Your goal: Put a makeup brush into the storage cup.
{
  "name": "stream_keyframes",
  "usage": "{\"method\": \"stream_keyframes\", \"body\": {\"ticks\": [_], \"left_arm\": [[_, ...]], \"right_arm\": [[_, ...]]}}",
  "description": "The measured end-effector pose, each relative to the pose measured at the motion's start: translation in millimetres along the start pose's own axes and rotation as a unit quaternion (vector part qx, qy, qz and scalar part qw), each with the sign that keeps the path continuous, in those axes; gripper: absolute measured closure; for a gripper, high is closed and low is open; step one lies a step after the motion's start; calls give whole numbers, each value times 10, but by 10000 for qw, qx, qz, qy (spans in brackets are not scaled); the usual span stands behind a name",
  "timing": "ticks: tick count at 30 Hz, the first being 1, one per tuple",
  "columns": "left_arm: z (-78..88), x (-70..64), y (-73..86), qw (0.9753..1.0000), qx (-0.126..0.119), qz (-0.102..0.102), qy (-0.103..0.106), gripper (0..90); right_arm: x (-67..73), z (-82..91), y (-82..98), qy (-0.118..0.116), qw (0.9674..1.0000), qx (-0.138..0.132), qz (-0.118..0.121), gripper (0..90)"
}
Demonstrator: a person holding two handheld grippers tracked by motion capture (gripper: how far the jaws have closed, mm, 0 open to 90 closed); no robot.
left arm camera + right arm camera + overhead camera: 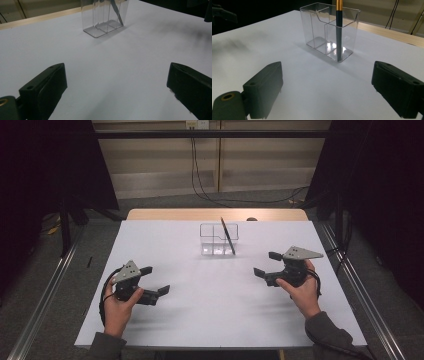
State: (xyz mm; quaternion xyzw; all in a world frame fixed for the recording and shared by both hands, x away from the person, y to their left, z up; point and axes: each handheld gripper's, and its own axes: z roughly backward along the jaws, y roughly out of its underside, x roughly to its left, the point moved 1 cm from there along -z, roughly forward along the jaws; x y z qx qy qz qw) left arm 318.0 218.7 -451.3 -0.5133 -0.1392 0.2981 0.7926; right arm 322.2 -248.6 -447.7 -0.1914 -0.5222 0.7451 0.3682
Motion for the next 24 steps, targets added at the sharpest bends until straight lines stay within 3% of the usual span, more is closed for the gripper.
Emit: {"method": "stream_keyframes", "body": {"ticks": [24], "left_arm": [[6,-2,2,10000,-3,21,5,25]], "right_arm": [[-19,133,131,57,9998,175,49,90]]}}
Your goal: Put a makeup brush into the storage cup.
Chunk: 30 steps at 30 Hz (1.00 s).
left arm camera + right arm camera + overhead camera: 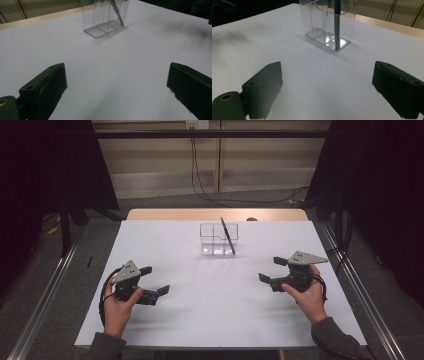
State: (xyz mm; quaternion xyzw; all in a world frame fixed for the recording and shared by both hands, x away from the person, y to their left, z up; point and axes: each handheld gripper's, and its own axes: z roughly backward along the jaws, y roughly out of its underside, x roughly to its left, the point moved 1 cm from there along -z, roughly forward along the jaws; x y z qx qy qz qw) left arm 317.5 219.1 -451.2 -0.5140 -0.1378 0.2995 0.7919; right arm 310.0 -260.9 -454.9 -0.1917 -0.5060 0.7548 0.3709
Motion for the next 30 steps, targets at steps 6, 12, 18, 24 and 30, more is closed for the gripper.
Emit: {"method": "stream_keyframes", "body": {"ticks": [6,12,18,24,30], "left_arm": [[-3,2,1,10000,2,-18,12,25],[4,3,-2,10000,-4,-19,9,25],[3,-2,0,10000,5,-14,14,25],[10,2,-4,10000,17,-29,-45,25],[8,1,-4,10000,16,-30,-28,25]], "right_arm": [[-8,34,26,-25,10000,31,-17,88],[-10,61,54,-9,10000,52,-2,87],[-7,92,98,0,10000,61,-22,85],[-19,135,135,27,10000,91,-26,82],[-35,179,148,70,9999,86,-9,79]]}}
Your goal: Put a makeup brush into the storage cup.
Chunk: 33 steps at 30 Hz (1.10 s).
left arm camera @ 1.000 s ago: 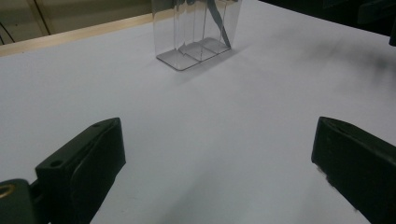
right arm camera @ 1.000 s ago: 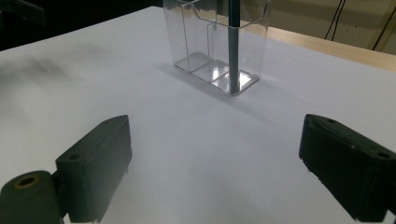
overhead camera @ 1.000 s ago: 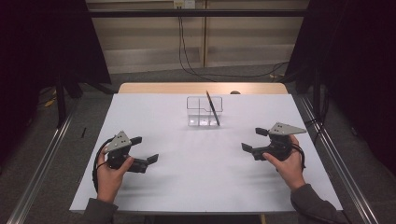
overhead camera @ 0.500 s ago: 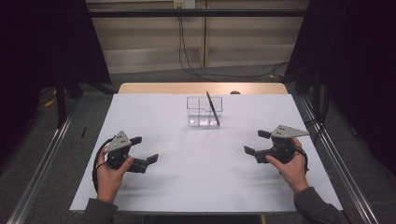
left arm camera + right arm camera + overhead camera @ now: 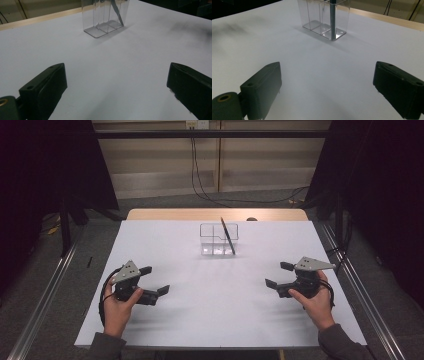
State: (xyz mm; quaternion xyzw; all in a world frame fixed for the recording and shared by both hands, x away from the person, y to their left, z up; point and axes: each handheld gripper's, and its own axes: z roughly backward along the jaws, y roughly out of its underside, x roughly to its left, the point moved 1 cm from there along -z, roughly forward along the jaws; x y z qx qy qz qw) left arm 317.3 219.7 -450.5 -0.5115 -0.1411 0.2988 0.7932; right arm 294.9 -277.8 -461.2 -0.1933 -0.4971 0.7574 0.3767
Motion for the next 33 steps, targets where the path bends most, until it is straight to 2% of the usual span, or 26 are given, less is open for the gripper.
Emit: {"method": "stream_keyframes", "body": {"ticks": [33], "left_arm": [[-1,-3,-5,10000,-16,-15,15,25]], "right_arm": [[-12,155,147,74,9998,173,49,65]]}}
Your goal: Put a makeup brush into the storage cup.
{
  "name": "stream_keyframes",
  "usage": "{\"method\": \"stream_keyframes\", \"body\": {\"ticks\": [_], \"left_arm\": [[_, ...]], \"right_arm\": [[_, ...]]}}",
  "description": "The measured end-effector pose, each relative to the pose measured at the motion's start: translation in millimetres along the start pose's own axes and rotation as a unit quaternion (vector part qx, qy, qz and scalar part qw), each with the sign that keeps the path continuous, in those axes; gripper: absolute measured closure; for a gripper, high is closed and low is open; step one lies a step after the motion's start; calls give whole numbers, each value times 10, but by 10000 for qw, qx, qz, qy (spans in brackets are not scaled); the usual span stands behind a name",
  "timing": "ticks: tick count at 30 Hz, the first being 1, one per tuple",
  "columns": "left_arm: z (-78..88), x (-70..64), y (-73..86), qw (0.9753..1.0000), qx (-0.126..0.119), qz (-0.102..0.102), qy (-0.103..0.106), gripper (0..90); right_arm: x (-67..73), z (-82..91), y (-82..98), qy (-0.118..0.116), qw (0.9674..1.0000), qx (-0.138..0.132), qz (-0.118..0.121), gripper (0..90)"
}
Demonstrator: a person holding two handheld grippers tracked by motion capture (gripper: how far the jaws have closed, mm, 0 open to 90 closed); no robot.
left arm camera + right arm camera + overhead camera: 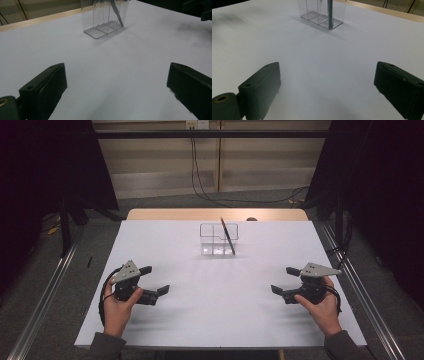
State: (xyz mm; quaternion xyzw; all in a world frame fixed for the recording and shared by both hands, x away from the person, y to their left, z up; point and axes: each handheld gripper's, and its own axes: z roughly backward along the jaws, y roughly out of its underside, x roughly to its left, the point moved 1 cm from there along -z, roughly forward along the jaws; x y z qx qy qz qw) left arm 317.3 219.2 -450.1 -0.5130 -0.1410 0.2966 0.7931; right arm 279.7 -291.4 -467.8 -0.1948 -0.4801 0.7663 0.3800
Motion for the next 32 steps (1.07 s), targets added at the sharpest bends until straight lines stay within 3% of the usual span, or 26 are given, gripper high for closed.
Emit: {"method": "stream_keyframes", "body": {"ticks": [32], "left_arm": [[14,21,-21,10000,-52,-27,-30,24]], "right_arm": [[-25,112,125,-57,9999,98,7,47]]}}
